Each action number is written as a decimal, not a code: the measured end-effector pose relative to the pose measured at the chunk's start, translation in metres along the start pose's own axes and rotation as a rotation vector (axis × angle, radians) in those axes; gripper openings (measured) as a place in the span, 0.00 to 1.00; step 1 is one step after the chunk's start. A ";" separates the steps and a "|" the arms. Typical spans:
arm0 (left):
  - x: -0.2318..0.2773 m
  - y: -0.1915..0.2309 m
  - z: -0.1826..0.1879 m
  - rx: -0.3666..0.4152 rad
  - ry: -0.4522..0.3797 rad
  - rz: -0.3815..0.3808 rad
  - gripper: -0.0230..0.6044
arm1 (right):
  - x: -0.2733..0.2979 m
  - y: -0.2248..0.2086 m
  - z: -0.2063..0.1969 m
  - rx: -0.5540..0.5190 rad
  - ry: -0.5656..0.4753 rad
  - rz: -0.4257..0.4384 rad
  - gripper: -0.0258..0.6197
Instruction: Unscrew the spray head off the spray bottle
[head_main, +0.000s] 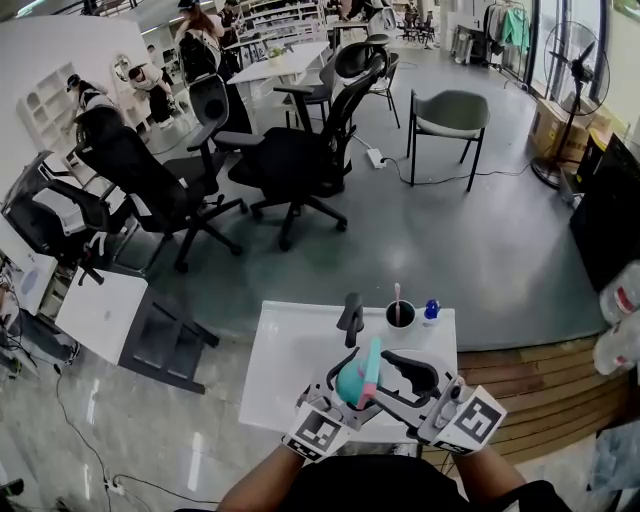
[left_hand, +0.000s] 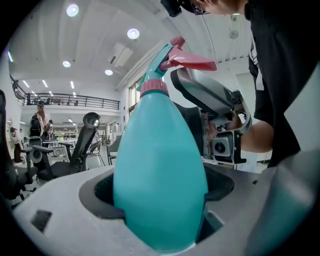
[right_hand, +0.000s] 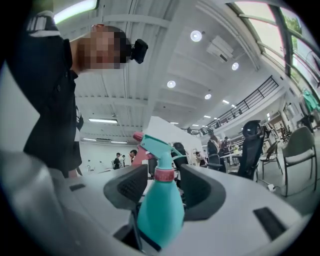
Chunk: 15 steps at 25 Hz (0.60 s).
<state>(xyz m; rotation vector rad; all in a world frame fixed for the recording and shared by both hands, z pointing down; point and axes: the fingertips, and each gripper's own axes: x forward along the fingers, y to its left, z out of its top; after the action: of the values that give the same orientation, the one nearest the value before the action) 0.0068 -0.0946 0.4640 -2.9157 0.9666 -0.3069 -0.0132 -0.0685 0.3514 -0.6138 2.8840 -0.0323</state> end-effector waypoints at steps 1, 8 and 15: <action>0.001 0.000 -0.001 0.004 0.005 0.006 0.75 | 0.001 -0.002 0.001 -0.009 -0.009 -0.009 0.35; 0.005 -0.007 -0.032 0.020 0.081 0.029 0.75 | 0.006 0.000 -0.003 0.009 0.017 -0.030 0.27; 0.001 -0.017 0.006 0.066 -0.003 -0.087 0.75 | 0.008 0.015 0.004 0.010 0.043 0.074 0.26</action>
<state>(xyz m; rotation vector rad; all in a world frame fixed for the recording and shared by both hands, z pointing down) 0.0187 -0.0822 0.4607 -2.9020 0.8142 -0.3327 -0.0258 -0.0580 0.3451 -0.5105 2.9433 -0.0505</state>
